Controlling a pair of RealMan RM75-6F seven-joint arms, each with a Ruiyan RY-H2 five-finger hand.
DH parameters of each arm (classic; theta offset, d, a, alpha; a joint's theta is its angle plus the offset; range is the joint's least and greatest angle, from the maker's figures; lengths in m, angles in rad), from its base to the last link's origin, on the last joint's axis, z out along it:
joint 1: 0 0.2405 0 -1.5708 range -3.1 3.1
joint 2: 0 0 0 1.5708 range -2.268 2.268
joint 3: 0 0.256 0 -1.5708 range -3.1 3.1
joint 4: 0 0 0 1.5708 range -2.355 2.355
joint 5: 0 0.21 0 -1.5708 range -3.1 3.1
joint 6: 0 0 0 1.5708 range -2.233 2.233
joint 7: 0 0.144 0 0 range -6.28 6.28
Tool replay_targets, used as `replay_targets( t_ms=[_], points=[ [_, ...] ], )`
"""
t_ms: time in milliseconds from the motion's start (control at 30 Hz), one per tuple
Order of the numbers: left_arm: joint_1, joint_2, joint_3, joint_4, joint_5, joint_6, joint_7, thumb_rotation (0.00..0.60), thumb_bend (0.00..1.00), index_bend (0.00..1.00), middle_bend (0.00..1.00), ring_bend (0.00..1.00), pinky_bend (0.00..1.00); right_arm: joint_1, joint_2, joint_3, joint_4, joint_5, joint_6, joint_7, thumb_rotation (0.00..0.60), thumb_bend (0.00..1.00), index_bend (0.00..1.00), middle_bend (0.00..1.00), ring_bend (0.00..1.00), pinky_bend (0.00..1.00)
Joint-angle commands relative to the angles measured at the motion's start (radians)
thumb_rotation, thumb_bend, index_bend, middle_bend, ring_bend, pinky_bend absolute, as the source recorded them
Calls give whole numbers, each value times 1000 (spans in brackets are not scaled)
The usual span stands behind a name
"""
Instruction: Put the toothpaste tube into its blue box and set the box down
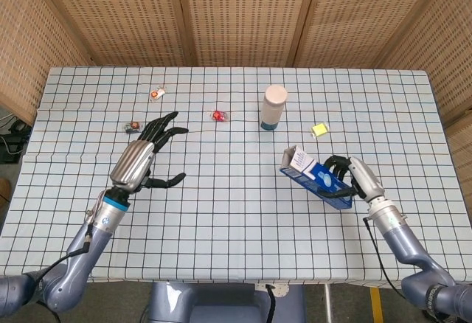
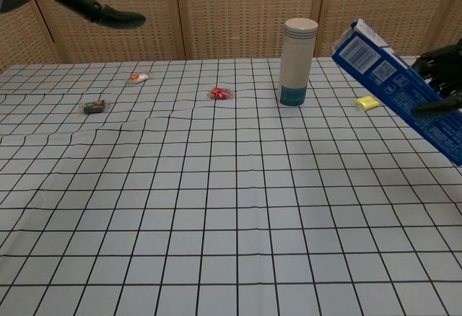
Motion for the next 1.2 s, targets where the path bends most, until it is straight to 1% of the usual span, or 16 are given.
replay_targets(
  t_ms=[33, 133, 267, 367, 400, 433, 467, 500, 567, 633, 667, 733, 867, 967, 1100, 1200],
  points=[
    [59, -2, 63, 36, 83, 52, -8, 600, 251, 202, 0, 0, 0, -48, -63, -28, 60, 88, 35, -255, 600, 233, 769, 588, 656, 670],
    [110, -7, 115, 67, 153, 97, -15, 600, 251, 203, 0, 0, 0, -67, -99, -43, 97, 122, 52, -417, 600, 232, 761, 578, 648, 668],
    [153, -16, 147, 102, 214, 138, -25, 600, 251, 203, 0, 0, 0, -84, -134, -44, 121, 156, 76, -560, 600, 232, 748, 564, 627, 659],
    [182, -23, 163, 128, 243, 162, -32, 600, 252, 203, 0, 0, 0, -95, -161, -47, 145, 177, 86, -657, 600, 232, 714, 523, 580, 586],
    [189, -25, 167, 136, 250, 167, -34, 600, 252, 203, 0, 0, 0, -97, -167, -47, 148, 183, 85, -678, 600, 231, 694, 499, 553, 545],
    [198, -26, 172, 144, 256, 173, -35, 600, 252, 203, 0, 0, 0, -100, -171, -50, 149, 190, 78, -695, 600, 227, 646, 441, 485, 440],
    [210, -26, 179, 156, 265, 182, -33, 600, 252, 203, 0, 0, 0, -103, -172, -53, 144, 200, 66, -712, 600, 220, 581, 349, 376, 302],
    [218, -27, 183, 163, 271, 189, -29, 600, 252, 203, 0, 0, 0, -105, -172, -54, 139, 205, 60, -723, 600, 211, 499, 234, 234, 156],
    [232, -29, 189, 175, 281, 199, -20, 600, 252, 201, 0, 0, 0, -111, -170, -54, 130, 213, 58, -747, 600, 193, 361, 65, 49, 21],
    [250, -27, 199, 183, 290, 210, 1, 600, 252, 194, 0, 0, 0, -120, -170, -54, 122, 221, 73, -792, 600, 179, 249, 1, 0, 0],
    [264, -25, 205, 188, 295, 223, 21, 600, 252, 185, 0, 0, 0, -128, -168, -54, 114, 221, 94, -821, 600, 174, 204, 0, 0, 0],
    [278, -25, 210, 193, 304, 237, 42, 600, 252, 175, 0, 0, 0, -138, -165, -53, 100, 217, 117, -843, 600, 172, 157, 0, 0, 0],
    [336, -26, 236, 217, 335, 297, 103, 600, 252, 153, 0, 0, 0, -185, -139, -57, 54, 174, 218, -875, 600, 168, 70, 0, 0, 0],
    [380, -34, 260, 244, 361, 339, 139, 600, 252, 139, 0, 0, 0, -220, -115, -67, 22, 134, 276, -867, 600, 163, 19, 0, 0, 0],
    [432, -42, 289, 276, 392, 384, 162, 600, 251, 130, 0, 0, 0, -262, -88, -93, -11, 50, 358, -848, 600, 161, 13, 0, 0, 0],
    [477, -39, 316, 304, 408, 414, 182, 600, 251, 117, 0, 0, 0, -300, -74, -129, -29, -49, 442, -842, 600, 160, 12, 0, 0, 0]
  ],
)
